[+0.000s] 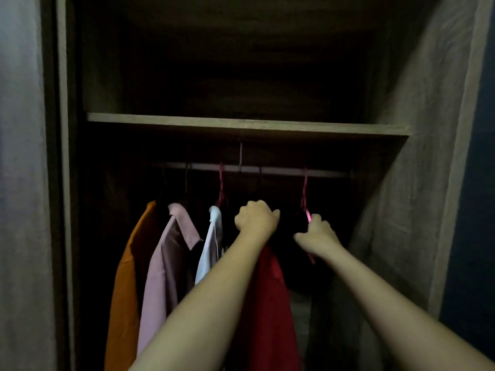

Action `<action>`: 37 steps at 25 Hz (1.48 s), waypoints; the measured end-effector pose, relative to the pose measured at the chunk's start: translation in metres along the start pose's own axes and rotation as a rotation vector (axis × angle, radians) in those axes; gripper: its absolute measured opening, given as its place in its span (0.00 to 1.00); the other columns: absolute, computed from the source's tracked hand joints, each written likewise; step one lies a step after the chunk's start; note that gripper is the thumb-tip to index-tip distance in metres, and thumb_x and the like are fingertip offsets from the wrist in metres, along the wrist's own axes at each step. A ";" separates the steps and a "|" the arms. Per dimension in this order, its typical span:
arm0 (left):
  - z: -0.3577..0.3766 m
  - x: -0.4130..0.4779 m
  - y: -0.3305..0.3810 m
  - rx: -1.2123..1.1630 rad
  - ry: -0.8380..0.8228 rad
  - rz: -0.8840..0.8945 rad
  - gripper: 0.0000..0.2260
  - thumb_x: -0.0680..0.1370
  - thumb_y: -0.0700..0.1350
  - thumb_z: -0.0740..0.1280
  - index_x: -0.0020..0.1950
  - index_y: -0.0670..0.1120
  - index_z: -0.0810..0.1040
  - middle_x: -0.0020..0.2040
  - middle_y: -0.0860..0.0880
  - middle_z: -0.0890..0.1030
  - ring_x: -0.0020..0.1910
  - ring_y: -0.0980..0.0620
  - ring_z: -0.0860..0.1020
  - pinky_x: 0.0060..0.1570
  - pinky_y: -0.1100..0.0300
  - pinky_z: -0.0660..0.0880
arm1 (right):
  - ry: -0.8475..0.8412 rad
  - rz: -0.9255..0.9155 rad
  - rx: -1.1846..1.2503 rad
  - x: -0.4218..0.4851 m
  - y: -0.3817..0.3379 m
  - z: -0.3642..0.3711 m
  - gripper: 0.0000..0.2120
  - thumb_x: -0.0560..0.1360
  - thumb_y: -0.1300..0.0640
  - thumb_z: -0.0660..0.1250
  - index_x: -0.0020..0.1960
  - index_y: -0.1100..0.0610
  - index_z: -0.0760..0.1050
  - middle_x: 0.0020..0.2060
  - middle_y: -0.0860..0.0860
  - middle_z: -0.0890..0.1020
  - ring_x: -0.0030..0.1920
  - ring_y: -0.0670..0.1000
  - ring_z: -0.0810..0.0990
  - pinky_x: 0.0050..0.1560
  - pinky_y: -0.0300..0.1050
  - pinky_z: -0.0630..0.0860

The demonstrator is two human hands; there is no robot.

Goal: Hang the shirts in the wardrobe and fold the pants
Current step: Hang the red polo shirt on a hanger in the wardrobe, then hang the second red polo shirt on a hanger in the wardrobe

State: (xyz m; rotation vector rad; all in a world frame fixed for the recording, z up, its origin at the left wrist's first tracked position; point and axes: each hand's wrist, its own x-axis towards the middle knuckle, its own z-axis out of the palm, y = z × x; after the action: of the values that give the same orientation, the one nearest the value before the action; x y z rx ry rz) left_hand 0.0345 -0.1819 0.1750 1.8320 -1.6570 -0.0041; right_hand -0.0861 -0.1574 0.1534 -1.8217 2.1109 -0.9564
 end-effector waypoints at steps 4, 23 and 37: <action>-0.042 -0.018 -0.027 -0.007 0.141 0.045 0.22 0.78 0.56 0.60 0.60 0.40 0.76 0.60 0.37 0.77 0.61 0.36 0.74 0.56 0.49 0.71 | 0.346 -0.337 -0.235 -0.031 -0.027 0.006 0.33 0.72 0.53 0.64 0.73 0.60 0.57 0.67 0.60 0.68 0.68 0.61 0.64 0.70 0.51 0.60; -0.142 -0.354 -0.592 0.387 0.089 -0.534 0.16 0.79 0.47 0.61 0.61 0.38 0.73 0.62 0.37 0.75 0.60 0.38 0.75 0.57 0.50 0.70 | -0.476 -0.944 0.007 -0.364 -0.228 0.387 0.25 0.75 0.52 0.61 0.70 0.58 0.64 0.64 0.55 0.70 0.66 0.57 0.66 0.65 0.50 0.67; -0.176 -0.406 -0.703 0.386 -0.006 -0.623 0.12 0.74 0.40 0.63 0.57 0.40 0.76 0.54 0.39 0.79 0.55 0.38 0.76 0.49 0.51 0.69 | -0.898 -0.619 0.138 -0.500 -0.293 0.512 0.28 0.72 0.60 0.67 0.68 0.60 0.58 0.64 0.62 0.69 0.61 0.64 0.73 0.60 0.51 0.70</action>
State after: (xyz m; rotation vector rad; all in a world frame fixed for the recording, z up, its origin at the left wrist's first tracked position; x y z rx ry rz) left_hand 0.6513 0.2458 -0.1818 2.5773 -1.0762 0.0446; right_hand 0.5388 0.1274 -0.2025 -2.2618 0.9512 -0.2301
